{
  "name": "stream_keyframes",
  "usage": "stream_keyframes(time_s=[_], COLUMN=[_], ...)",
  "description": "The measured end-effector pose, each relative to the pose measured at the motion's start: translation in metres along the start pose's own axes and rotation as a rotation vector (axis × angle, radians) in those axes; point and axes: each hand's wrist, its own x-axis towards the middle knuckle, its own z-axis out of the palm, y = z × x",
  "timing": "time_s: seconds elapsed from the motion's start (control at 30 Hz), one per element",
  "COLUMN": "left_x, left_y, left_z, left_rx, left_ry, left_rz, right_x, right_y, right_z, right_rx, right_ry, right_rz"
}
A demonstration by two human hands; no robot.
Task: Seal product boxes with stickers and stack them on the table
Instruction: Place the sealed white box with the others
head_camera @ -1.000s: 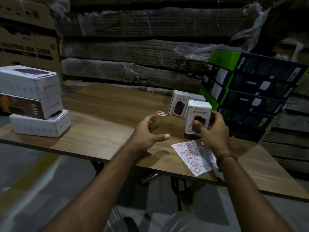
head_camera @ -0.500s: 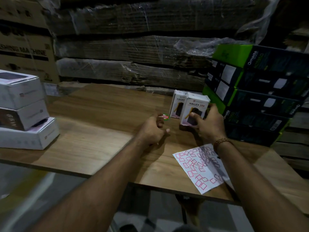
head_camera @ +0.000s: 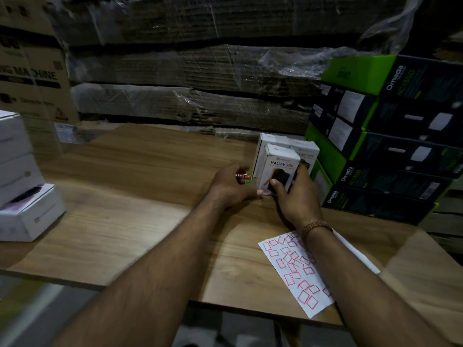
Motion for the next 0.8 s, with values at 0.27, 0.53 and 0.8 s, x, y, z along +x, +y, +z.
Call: stream_keyframes(time_s=[0.27,0.53,0.8], left_x=[0.008,0.005,-0.002], left_y=[0.001,0.005,0.013], left_z=[0.014,0.016,0.021], left_rx=[0.207,0.278,0.327], left_ry=[0.058,0.117,0.164], left_rz=[0.01,0.0,-0.004], right_x=[0.01,0.009,0.01], right_y=[0.014,0.016,0.019], right_z=[0.0,-0.001,-0.001], right_rx=[0.023,0.052,0.01], right_ry=[0.033,0.006,0.001], right_rz=[0.059,0.021,-0.043])
